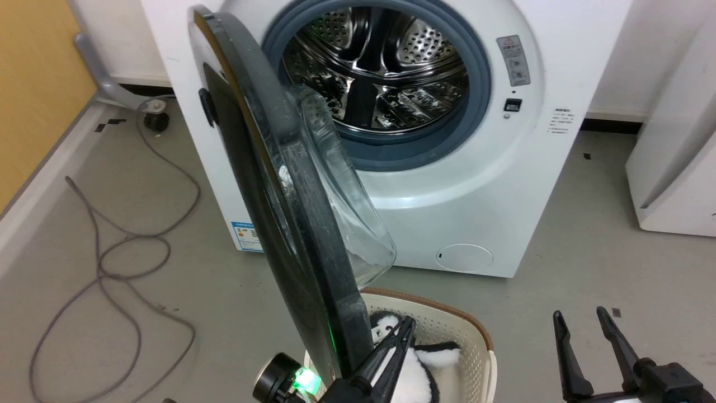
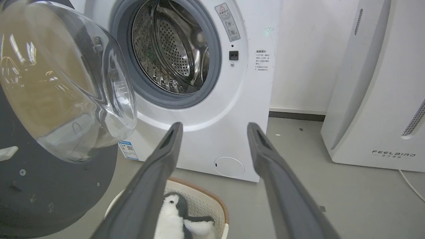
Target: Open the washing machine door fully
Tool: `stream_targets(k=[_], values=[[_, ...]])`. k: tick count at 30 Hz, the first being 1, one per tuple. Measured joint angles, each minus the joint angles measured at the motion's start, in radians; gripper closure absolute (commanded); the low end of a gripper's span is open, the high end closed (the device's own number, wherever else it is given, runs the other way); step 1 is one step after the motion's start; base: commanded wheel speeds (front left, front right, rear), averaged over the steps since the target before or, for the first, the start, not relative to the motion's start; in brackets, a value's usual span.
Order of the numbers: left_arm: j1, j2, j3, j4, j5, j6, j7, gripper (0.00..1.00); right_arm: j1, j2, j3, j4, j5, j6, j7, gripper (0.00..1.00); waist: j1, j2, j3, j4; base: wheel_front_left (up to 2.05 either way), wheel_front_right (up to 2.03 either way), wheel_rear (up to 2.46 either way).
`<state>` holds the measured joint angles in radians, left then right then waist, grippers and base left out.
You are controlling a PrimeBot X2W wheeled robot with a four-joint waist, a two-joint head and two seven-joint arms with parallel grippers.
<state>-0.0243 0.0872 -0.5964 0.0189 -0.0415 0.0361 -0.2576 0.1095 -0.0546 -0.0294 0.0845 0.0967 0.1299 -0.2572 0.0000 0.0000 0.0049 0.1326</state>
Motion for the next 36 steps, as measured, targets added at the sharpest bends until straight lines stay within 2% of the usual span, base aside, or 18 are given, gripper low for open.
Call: stream_targets(k=[7,17,26,36], values=[[0.001,-0.004,0.031,0.04,-0.006,-0.004,0.0,1.0,0.0,0.0,0.002,0.004,-0.002,0.0,0.0,0.0,0.0,0.0,0.004,0.038,0.0,0.0,0.0],[0.004,-0.008,0.046,0.027,-0.003,-0.013,0.0,1.0,-0.002,0.0,0.01,0.005,0.0,0.0,0.0,0.0,-0.0001,0.0,0.009,0.114,0.0,0.0,0.0],[0.017,0.001,0.049,0.015,0.006,-0.03,0.0,1.0,-0.003,0.001,0.019,0.004,0.002,0.0,0.0,0.0,0.0,0.0,0.013,0.191,0.0,0.0,0.0],[0.023,0.026,0.081,0.004,0.012,-0.026,0.0,1.0,-0.013,0.001,0.018,0.003,0.006,0.0,0.0,0.0,0.0,0.0,0.028,0.295,0.0,0.0,0.0]])
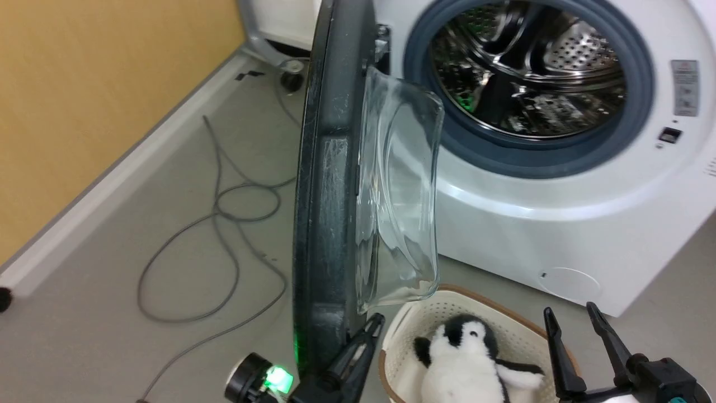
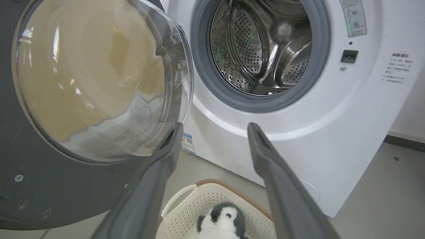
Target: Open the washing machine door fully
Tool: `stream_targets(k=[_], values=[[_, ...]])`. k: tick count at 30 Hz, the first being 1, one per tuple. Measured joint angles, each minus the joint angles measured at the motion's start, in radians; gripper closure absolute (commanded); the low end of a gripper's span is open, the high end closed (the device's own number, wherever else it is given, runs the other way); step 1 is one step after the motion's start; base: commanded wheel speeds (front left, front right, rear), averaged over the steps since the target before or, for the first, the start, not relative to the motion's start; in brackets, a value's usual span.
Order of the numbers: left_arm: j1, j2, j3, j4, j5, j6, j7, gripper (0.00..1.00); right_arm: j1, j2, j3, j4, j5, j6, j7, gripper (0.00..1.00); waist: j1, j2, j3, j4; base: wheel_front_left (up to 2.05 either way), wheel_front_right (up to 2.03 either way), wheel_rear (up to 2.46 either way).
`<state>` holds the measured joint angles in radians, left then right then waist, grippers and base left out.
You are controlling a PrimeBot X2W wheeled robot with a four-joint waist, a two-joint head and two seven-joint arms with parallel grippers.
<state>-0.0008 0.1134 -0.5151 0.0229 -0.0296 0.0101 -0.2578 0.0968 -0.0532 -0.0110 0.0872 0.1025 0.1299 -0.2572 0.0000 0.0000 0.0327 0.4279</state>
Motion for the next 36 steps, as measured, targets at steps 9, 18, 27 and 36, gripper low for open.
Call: stream_targets(k=[9,18,27,36], values=[[0.017,0.028,0.089,-0.012,-0.011,0.041,0.0,1.0,-0.012,0.0,0.003,0.0,0.0,0.0,0.0,0.0,0.0,0.0,0.015,0.067,0.0,0.0,0.0],[0.017,0.072,0.295,-0.02,-0.057,0.098,0.0,1.0,-0.015,0.0,-0.001,0.003,-0.015,0.0,0.0,0.0,0.0,0.0,0.042,0.062,0.0,0.0,0.0],[-0.032,0.064,0.498,0.036,-0.117,0.093,0.0,1.0,-0.045,0.0,-0.003,0.002,-0.049,0.0,0.0,0.0,0.0,0.0,0.1,0.045,0.0,0.0,0.0],[-0.13,0.035,0.702,0.137,-0.141,0.07,0.0,1.0,-0.09,-0.002,-0.001,-0.01,-0.086,0.0,0.0,0.0,0.0,0.0,0.18,0.013,0.0,0.0,0.0]])
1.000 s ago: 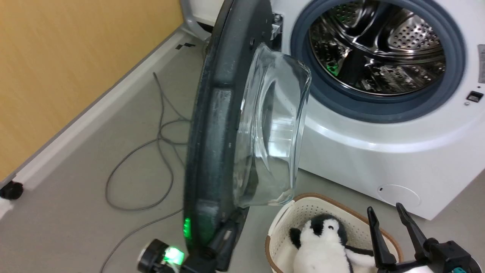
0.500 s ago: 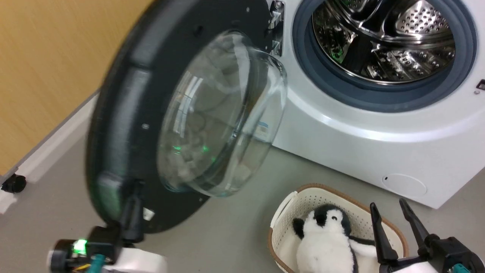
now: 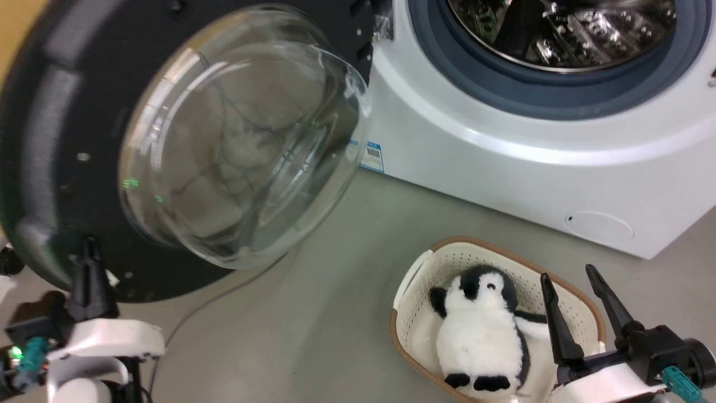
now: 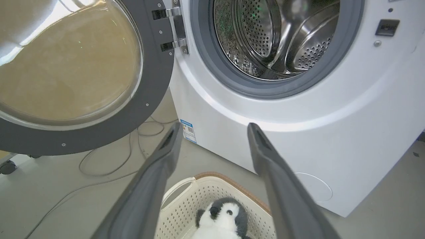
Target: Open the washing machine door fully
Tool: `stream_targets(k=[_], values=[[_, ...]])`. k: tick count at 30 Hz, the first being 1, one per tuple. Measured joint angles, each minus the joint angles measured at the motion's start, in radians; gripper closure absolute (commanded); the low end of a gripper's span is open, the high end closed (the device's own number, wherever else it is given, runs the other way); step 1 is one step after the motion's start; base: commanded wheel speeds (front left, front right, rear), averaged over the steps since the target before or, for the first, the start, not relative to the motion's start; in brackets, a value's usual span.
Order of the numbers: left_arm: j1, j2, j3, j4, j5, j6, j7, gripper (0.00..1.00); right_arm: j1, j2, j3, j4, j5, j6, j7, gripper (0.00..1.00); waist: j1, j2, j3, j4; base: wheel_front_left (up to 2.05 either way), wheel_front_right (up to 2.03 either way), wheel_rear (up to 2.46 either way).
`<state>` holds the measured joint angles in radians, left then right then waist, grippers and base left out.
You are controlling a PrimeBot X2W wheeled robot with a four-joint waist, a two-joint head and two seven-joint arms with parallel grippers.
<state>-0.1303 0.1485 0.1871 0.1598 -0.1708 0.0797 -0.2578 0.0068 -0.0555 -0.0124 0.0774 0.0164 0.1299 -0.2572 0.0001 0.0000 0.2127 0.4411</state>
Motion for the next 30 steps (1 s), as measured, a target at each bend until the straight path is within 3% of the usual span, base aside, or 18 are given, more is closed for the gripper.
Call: stream_targets(k=[14,30], values=[[-0.163,-0.001,0.215,0.145,0.016,-0.065,0.0,1.0,-0.049,-0.031,0.016,0.001,-0.001,0.0,0.0,0.0,0.0,0.0,0.074,-0.034,0.0,0.0,0.0],[-0.33,0.07,0.37,0.348,0.026,-0.101,0.0,1.0,-0.079,-0.049,0.015,0.013,-0.009,0.0,0.0,0.0,0.0,0.0,0.11,-0.085,0.0,0.0,0.0]])
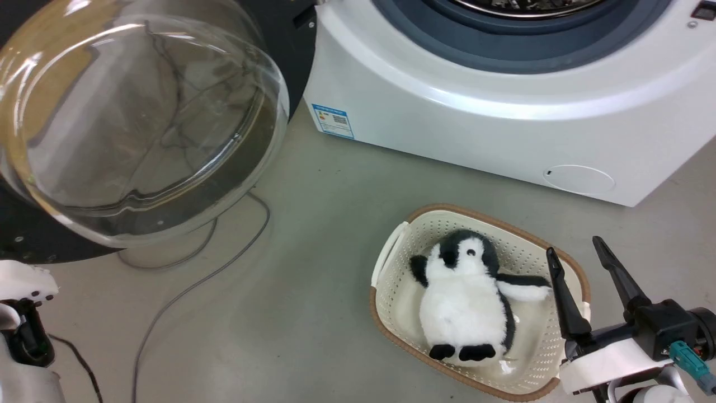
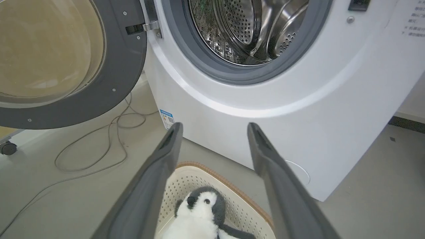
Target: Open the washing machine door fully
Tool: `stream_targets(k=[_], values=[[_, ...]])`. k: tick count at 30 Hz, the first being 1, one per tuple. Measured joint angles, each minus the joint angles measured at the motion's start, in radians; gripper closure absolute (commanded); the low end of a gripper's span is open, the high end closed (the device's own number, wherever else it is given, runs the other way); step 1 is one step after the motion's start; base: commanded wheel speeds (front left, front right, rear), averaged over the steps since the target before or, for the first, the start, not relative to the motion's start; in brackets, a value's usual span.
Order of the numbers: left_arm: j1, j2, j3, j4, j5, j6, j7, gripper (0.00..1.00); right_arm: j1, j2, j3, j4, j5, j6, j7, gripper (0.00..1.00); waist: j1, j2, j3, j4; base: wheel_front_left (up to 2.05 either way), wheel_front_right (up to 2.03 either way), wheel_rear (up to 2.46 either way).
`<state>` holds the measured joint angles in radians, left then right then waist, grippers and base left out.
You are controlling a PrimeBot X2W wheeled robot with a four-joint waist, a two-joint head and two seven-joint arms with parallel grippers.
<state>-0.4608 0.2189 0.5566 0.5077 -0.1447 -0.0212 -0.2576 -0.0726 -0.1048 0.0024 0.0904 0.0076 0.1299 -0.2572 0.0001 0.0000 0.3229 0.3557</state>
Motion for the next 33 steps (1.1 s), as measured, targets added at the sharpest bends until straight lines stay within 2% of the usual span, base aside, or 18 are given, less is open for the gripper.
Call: stream_targets(k=[9,15,20,26,33], values=[[0.005,0.0,0.021,0.002,0.047,-0.026,0.0,1.0,0.001,0.012,-0.018,-0.008,-0.003,0.0,0.0,0.0,0.0,0.0,-0.035,-0.025,0.0,0.0,0.0],[0.057,-0.018,0.016,-0.068,0.078,-0.054,0.0,1.0,0.006,0.03,-0.03,-0.027,-0.003,0.0,0.0,0.0,0.0,0.0,-0.088,-0.042,0.0,0.0,0.0],[0.119,-0.061,-0.004,-0.164,0.095,-0.071,0.0,1.0,0.035,0.042,-0.038,-0.05,-0.002,0.0,0.0,0.0,-0.0001,0.0,-0.143,-0.058,0.0,0.0,0.0],[0.201,-0.111,-0.061,-0.29,0.117,-0.083,0.0,1.0,0.076,0.047,-0.058,-0.091,0.003,0.0,0.0,0.0,-0.0002,0.0,-0.203,-0.083,0.0,0.0,0.0],[0.276,-0.148,-0.198,-0.368,0.127,-0.096,0.0,1.0,0.1,0.05,-0.07,-0.127,0.035,0.0,0.0,0.0,-0.0002,0.0,-0.254,-0.119,0.0,0.0,0.0]])
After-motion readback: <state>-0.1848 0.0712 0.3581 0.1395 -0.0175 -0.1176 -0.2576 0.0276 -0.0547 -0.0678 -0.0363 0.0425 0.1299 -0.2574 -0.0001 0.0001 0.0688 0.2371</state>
